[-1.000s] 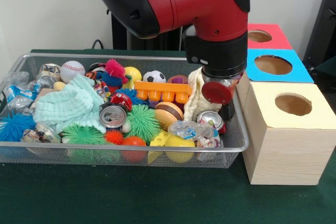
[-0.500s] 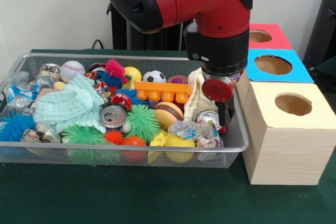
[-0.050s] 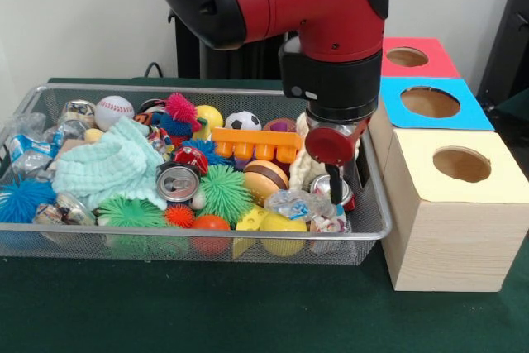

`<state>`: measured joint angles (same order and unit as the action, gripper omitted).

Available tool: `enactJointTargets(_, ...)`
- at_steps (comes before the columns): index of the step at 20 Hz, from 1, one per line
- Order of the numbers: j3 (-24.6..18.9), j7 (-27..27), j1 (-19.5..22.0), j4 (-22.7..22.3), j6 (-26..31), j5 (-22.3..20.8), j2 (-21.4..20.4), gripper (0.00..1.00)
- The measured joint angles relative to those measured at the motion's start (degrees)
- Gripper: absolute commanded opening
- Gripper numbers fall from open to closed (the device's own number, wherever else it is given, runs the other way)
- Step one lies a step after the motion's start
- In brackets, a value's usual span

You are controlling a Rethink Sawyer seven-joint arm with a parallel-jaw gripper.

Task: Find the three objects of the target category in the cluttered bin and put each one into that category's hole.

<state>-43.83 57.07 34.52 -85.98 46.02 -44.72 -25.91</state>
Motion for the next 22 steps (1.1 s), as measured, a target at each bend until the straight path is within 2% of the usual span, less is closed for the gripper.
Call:
enactJointTargets(7, 0.00, -0.05, 0.30, 3.02, 2.83, -0.48, 0.14, 1.00)
enactJointTargets(22, -0.01, -1.02, 2.17, 5.86, 3.10, -1.45, 2.92, 1.00)
